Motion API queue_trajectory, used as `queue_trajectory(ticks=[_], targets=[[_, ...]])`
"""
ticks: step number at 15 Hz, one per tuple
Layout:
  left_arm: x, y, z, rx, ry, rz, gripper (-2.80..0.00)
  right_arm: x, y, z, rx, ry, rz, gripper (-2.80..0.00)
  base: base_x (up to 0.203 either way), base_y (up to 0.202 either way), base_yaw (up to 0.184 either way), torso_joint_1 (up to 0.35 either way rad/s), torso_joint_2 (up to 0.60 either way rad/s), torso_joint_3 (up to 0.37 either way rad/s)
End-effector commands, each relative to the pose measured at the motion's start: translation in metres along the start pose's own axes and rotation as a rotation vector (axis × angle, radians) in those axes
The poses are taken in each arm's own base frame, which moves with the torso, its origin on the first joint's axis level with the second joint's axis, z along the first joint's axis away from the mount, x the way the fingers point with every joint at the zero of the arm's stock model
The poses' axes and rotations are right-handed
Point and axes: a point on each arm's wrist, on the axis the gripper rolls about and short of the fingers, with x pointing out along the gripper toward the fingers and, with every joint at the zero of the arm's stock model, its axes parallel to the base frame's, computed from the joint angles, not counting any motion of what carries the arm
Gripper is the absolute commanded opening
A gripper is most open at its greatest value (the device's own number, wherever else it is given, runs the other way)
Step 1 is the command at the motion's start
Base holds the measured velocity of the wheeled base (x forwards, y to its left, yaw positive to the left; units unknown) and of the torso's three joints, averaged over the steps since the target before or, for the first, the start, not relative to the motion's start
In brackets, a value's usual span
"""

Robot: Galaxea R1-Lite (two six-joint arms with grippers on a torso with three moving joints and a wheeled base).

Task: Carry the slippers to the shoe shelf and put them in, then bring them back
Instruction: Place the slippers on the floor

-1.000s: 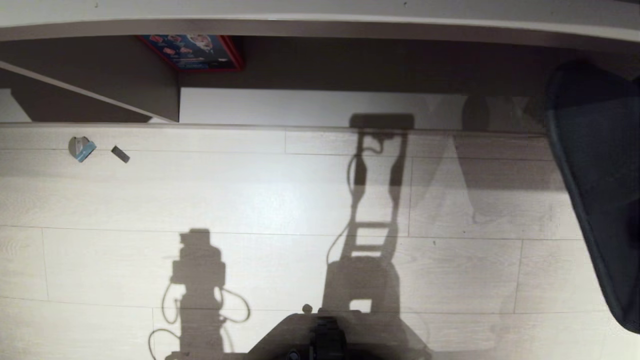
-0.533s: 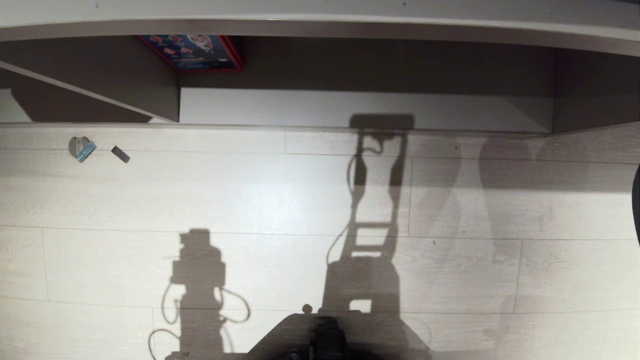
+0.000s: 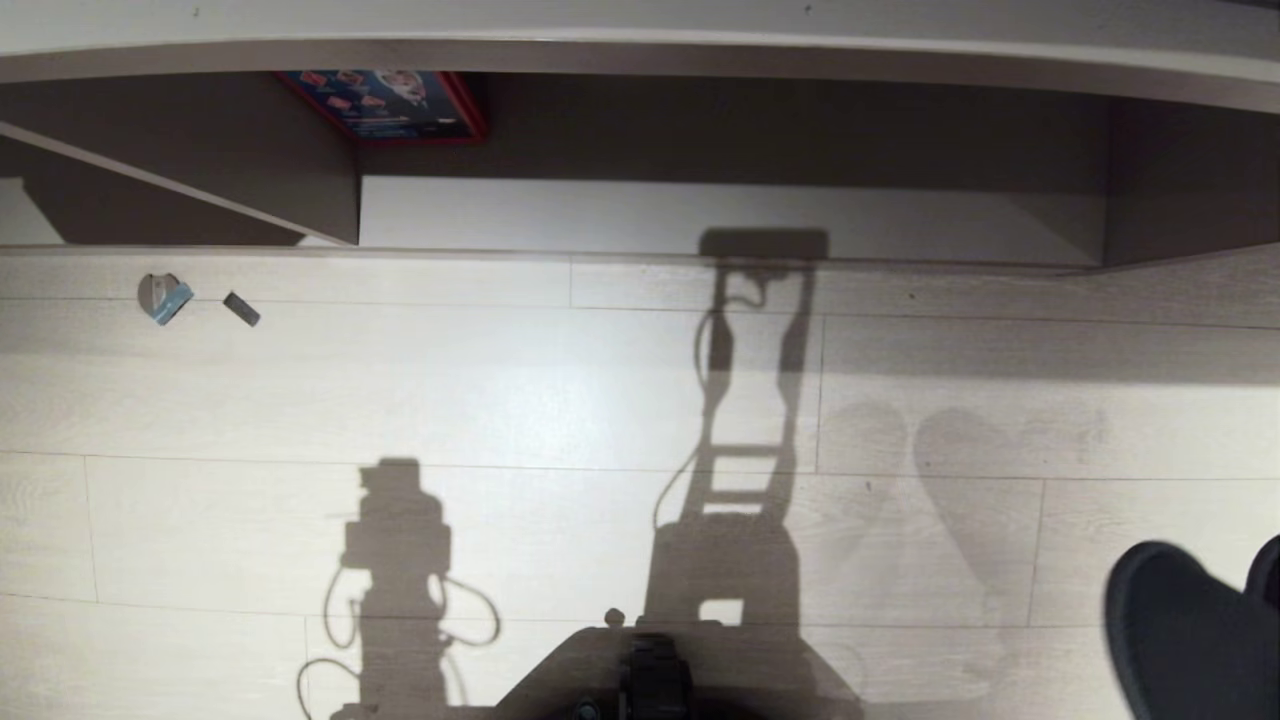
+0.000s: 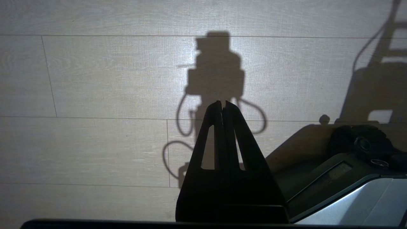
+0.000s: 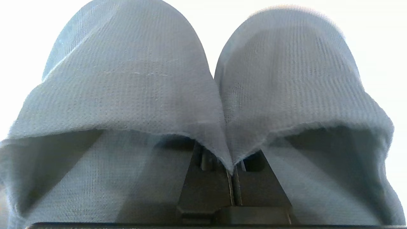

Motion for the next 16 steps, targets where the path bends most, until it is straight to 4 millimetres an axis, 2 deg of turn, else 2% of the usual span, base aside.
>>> queue_trajectory(ticks=[1,8,16], targets=[[0.0001,0.0,0.0001,0.0,0.0,0.0,-2.8,-0.0033,0.0016,-0.0129,-0.001,0.031,0.013,-2.8,0.0,0.0,0.0,0.0,0.0,0.0],[0.0001,0.0,0.0002,0.0,0.0,0.0,-2.8,-0.0038,0.0027,-0.0171,0.01,0.075,0.048,-2.8,0.0,0.0,0.0,0.0,0.0,0.006],[0.0001,0.0,0.0,0.0,0.001,0.0,-2.8,-0.0038,0.0027,-0.0171,0.024,0.076,0.048,-2.8,0.0,0.0,0.0,0.0,0.0,0.176]])
